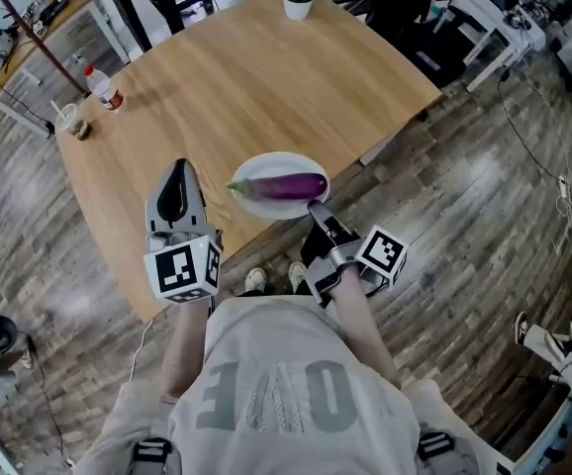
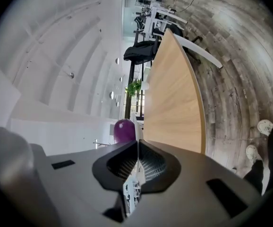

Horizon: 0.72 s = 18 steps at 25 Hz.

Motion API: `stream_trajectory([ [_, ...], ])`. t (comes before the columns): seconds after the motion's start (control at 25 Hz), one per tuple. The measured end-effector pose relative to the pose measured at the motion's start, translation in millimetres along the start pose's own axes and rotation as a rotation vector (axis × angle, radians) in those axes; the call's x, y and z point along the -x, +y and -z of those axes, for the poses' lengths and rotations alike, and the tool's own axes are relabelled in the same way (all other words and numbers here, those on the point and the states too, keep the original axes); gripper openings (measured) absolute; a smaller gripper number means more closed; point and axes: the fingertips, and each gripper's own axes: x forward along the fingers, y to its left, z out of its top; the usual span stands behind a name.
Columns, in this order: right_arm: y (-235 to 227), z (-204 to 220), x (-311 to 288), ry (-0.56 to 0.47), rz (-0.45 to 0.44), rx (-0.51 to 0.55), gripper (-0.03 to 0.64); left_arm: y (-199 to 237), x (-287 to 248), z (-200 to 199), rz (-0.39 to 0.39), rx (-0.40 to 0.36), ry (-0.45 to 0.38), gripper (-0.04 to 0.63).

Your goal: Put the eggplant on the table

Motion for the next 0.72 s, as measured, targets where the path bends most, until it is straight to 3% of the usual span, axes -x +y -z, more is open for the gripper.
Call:
stream_trajectory([
  [0.12,4.4,-8.9,-16.2,0.083,-0.006,0.031,0.025,10.9,3.1,-4.3,-0.097,-0.012,0.012,0.009],
  [0.24,8.7,-24.9,-33.6,0.115,0.001,0.017,0.025,18.0,1.6,1.0,-0.146,-0.013,0.028,0.009],
  [0.4,11.9,-30.2,-51.1,0.126,-0.007,0.005,0.026,28.2,0.9,15.0,-0.171,0.014,0.076,0.009],
  [0.72,0.1,-21.9,-100.0,0.186,0.014,0.011,0.025,49.1,-9.0,6.5,-0.199,-0.012,0.048,0.009],
])
